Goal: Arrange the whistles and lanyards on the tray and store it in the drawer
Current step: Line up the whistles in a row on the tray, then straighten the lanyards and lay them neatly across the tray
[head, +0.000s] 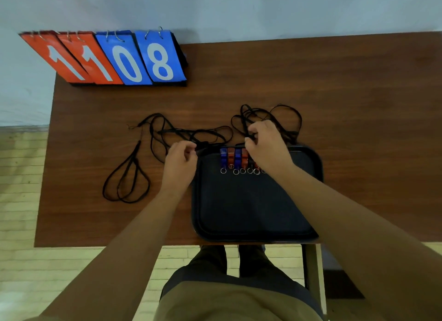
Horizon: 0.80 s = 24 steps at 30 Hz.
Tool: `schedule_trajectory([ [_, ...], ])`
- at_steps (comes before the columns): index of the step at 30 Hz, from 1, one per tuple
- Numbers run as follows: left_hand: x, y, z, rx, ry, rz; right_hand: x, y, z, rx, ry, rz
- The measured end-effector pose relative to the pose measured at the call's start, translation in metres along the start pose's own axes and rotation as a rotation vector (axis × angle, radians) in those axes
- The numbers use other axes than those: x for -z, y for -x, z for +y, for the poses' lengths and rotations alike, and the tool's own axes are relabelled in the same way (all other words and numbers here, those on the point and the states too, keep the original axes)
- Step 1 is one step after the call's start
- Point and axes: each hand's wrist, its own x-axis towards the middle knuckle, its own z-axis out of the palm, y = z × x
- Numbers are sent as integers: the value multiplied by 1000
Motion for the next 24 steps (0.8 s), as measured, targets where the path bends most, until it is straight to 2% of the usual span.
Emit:
schedule_trajectory([
  [3,23,-15,-23,17,-116,21,-21,-27,-30,30,33,-142],
  [7,33,-29,-58,74,-248,-151,-56,-52,-50,3,103,-298],
  [9,32,-33,-71,33,-304,-163,-66,-62,-51,-22,161,-308],
  [11,33,-36,-80,-3,-304,-101,-72,-72,-49,-19,219,-264],
  [14,36,-43,-91,57,-237,-32,-75,-83,-46,-22,329,-237],
  [17,41,-46,-90,92,-203,-30,-70,-86,-48,-34,367,-261],
  [19,46,-45,-81,27,-167,11,-63,-84,-54,-3,289,-194],
  [22,61,-48,-49,-73,-5,81,-41,-74,-81,9,37,-103],
  [24,74,-54,-19,-141,105,1,-19,-61,-108,2,-173,-131],
])
